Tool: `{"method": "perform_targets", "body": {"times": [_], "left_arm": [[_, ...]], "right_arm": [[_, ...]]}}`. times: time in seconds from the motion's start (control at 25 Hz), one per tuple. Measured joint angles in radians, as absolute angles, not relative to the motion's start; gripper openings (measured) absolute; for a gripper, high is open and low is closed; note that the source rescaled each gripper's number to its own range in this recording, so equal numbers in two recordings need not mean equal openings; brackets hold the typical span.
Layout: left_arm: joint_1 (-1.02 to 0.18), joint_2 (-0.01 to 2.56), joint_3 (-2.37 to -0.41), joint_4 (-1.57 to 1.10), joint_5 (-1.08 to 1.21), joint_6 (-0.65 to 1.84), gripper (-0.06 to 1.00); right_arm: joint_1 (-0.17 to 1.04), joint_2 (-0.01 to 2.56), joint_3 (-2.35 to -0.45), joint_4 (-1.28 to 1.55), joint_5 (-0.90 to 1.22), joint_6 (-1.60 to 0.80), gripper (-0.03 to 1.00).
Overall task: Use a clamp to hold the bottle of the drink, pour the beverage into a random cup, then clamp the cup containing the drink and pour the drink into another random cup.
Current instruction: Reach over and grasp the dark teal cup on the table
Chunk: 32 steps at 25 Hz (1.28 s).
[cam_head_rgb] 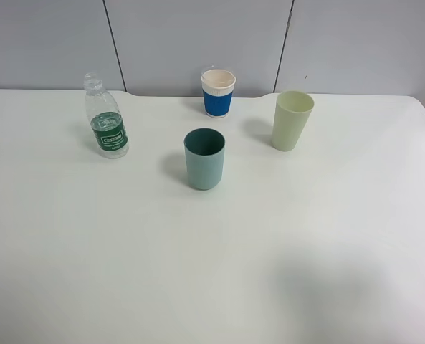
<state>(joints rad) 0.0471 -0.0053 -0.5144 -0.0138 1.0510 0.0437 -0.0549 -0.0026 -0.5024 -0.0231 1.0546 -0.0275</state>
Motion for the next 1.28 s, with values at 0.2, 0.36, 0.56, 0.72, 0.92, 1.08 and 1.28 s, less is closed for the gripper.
{"method": "perform_targets", "body": {"times": [0.2,0.36,0.56,0.72,0.92,1.08,1.28], "left_arm": [[0.047,-0.006,-0.504,-0.015,1.054,0.040,1.00],[0.047,-0.006,-0.504,-0.015,1.054,0.039,1.00],[0.043,-0.006,-0.504,-0.015,1.054,0.039,1.00],[-0.001,-0.006,-0.504,-0.015,1.054,0.035,1.00],[-0.006,-0.006,-0.504,-0.010,1.054,0.018,1.00],[-0.006,-0.006,-0.504,0.000,1.054,0.013,1.00],[-0.006,-0.006,-0.504,0.000,1.054,0.011,1.00]], "right_arm": [[-0.055,-0.003,-0.502,-0.023,1.055,-0.027,0.95],[-0.055,-0.003,-0.502,-0.023,1.055,-0.027,0.95],[-0.055,-0.003,-0.502,-0.023,1.055,-0.027,0.95],[-0.055,-0.003,-0.502,-0.023,1.055,-0.027,0.95],[-0.055,-0.003,-0.502,-0.023,1.055,-0.027,0.95],[-0.055,-0.003,-0.502,-0.023,1.055,-0.027,0.95],[-0.055,-0.003,-0.502,-0.023,1.055,-0.027,0.95]]}}
